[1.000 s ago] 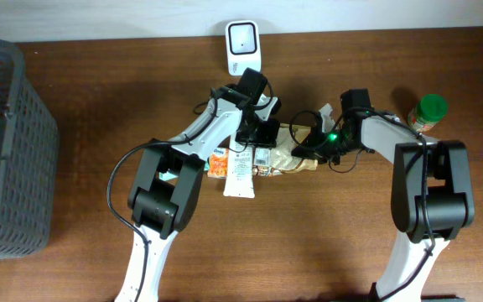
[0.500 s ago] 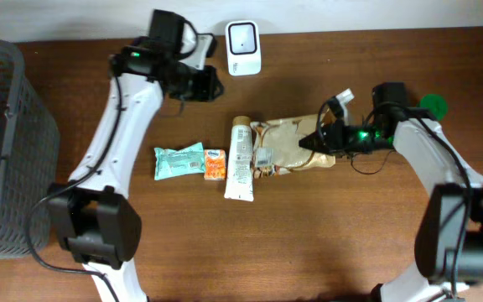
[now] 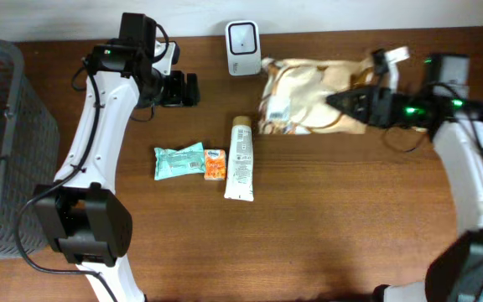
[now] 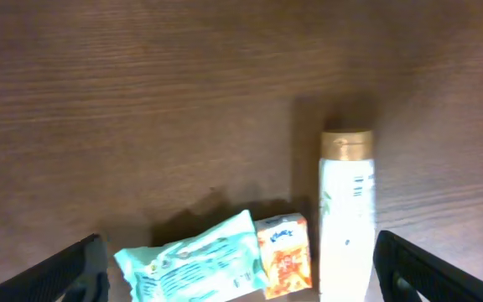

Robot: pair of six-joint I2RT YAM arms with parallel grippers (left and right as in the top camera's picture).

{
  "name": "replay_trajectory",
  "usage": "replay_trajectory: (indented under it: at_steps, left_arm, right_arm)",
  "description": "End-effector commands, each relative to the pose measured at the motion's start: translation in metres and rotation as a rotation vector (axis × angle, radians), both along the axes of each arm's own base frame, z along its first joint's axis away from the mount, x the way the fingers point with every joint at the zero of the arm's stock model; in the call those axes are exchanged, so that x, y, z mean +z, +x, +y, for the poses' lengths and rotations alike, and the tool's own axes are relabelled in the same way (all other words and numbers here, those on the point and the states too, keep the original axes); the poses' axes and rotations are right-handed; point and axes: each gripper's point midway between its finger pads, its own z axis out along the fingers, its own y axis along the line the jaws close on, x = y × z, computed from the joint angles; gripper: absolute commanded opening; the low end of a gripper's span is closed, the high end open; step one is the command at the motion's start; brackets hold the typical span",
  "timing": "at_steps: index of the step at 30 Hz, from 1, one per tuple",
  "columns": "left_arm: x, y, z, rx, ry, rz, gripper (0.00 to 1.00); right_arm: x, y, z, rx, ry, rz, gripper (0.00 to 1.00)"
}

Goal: Scan the item barcode
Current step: 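Release left gripper and lift rice bag with right gripper to scanner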

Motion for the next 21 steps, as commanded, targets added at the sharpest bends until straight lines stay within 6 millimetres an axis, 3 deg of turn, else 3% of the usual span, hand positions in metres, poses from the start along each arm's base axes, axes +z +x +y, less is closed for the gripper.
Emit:
replay_trajectory:
  at_steps: [1,6,10,13,14,17,19,21]
  left_arm:
    - [0.0,0.001,0.006,0.008,0.034,-0.006,0.99]
    - [0.0,0.001,0.006,0.008,0.034,-0.006,0.99]
    - [0.0,0.001,0.005,0.007,0.034,-0.006,0.99]
    - [0.0,0.001,0.005,0.007,0.033,-0.006,0.99]
    - [-0.001,0.002,0.012,0.021,0.067,-0.01,0.99]
    - [0.0,0.001,0.044,0.089,0.125,-0.001,0.99]
    - [0.005,0.002,0.075,0.155,0.076,0.001,0.99]
    - [0.005,0.002,0.106,0.224,0.054,0.008,0.99]
  right_arm:
    - [0.055,-0.023,-0.016,-0.011,0.052,-0.099,0.04]
    - [0.067,-0.033,-0.015,-0.02,0.043,-0.117,0.04]
    - [0.053,-0.012,-0.01,-0.131,-0.088,-0.051,0.04]
    - [0.057,0.003,0.016,-0.187,-0.237,-0.093,0.04]
    - [0.073,0.002,0.029,-0.164,-0.25,-0.154,0.04]
    - [0.114,-0.006,0.035,-0.104,-0.195,-0.257,0.04]
    - [0.146,-0.034,0.046,0.076,-0.076,-0.398,0.04]
    - [0.159,-0.051,0.05,0.197,-0.006,-0.464,0.04]
